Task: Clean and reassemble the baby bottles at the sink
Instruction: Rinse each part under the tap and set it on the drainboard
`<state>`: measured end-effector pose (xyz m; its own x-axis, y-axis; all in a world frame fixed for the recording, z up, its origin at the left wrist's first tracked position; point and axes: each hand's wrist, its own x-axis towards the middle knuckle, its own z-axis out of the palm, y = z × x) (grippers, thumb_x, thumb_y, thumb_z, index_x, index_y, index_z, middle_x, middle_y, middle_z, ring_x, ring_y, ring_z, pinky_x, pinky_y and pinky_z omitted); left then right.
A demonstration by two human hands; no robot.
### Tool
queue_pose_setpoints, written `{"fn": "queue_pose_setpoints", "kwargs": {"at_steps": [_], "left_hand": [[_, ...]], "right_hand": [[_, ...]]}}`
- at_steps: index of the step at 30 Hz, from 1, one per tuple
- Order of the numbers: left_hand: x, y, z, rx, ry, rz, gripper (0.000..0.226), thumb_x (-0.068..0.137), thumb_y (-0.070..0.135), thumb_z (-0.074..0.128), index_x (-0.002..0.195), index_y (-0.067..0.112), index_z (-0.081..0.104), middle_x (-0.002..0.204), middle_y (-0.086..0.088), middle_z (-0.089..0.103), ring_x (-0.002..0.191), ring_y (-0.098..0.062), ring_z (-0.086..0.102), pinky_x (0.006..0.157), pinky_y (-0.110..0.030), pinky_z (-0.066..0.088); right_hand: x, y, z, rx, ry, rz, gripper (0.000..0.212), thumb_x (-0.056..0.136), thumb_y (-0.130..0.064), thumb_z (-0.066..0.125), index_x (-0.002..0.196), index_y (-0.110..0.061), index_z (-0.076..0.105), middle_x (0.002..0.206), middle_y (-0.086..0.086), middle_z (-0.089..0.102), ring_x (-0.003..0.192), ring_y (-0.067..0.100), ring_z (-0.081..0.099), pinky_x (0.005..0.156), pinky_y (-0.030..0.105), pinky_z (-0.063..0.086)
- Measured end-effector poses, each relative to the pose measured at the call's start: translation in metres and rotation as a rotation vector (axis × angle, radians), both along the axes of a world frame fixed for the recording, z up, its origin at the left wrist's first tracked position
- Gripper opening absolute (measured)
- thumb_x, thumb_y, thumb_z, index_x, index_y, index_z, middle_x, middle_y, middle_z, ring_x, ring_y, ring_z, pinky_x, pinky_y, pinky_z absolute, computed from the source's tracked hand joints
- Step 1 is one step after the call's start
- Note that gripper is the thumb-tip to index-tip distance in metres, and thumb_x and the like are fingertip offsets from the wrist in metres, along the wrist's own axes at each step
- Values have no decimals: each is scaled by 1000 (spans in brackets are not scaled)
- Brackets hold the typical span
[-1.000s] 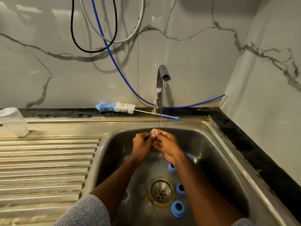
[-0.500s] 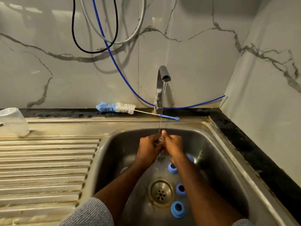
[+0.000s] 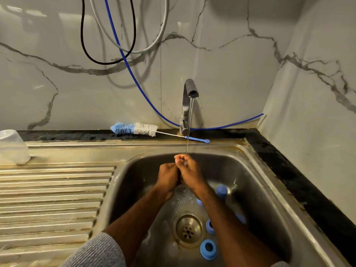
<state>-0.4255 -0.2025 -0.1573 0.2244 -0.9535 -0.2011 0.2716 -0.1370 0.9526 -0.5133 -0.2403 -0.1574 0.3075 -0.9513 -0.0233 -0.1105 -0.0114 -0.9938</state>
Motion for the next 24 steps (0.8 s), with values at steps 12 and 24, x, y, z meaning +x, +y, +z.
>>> {"fn": "queue_pose_setpoints", "kwargs": {"at_steps": [12, 24], "left_hand": [[-6, 2, 3, -435, -782, 180, 18, 90, -2, 65, 93, 9, 79, 81, 4, 75, 77, -4, 70, 68, -11, 53], [5, 0, 8, -518, -874, 102, 17, 92, 0, 63, 87, 8, 77, 79, -5, 75, 72, -16, 70, 74, -33, 58]], "right_hand": [[1, -9, -2, 227, -97, -271, 39, 108, -39, 38, 89, -18, 65, 89, 11, 70, 84, 25, 67, 81, 40, 56], [11, -9, -9, -5, 74, -393, 38, 108, -40, 34, 102, -18, 64, 96, 7, 68, 98, 27, 66, 90, 39, 53]]}}
